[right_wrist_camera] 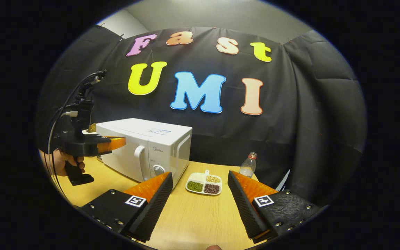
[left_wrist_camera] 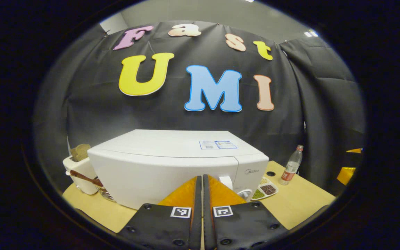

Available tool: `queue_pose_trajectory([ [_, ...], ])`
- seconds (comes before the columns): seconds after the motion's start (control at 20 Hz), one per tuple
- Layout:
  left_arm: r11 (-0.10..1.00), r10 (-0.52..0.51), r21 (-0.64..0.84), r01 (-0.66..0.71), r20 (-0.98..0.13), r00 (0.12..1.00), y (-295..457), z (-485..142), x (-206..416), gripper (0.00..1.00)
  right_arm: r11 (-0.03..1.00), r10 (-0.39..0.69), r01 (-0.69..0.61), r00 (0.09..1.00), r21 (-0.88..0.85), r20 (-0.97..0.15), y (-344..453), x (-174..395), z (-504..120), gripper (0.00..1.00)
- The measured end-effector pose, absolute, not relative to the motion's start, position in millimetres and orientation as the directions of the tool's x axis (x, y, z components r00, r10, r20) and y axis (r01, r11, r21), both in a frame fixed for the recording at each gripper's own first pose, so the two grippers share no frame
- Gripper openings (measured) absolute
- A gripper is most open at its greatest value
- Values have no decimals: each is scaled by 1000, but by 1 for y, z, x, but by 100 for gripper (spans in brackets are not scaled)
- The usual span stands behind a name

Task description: Open the microwave oven with the left hand, put the food in, and close the microwave oven.

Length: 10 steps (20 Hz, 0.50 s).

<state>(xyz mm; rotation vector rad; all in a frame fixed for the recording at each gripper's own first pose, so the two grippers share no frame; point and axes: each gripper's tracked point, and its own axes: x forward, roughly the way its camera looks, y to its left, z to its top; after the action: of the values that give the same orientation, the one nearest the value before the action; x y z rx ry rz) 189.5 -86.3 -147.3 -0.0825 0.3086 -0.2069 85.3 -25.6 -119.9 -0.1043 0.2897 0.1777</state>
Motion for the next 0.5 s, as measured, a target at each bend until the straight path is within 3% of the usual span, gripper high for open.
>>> queue_pose_trajectory([
  [0.15, 978, -208, -89, 191, -252, 945, -67, -119, 164, 13, 981, 159, -182, 951, -66, -265, -9, 71, -104, 97],
  [0.5, 983, -179, -71, 168, -195, 964, -17, -71, 90, 9, 980, 174, -190, 963, -59, -207, 32, 29, -75, 97],
])
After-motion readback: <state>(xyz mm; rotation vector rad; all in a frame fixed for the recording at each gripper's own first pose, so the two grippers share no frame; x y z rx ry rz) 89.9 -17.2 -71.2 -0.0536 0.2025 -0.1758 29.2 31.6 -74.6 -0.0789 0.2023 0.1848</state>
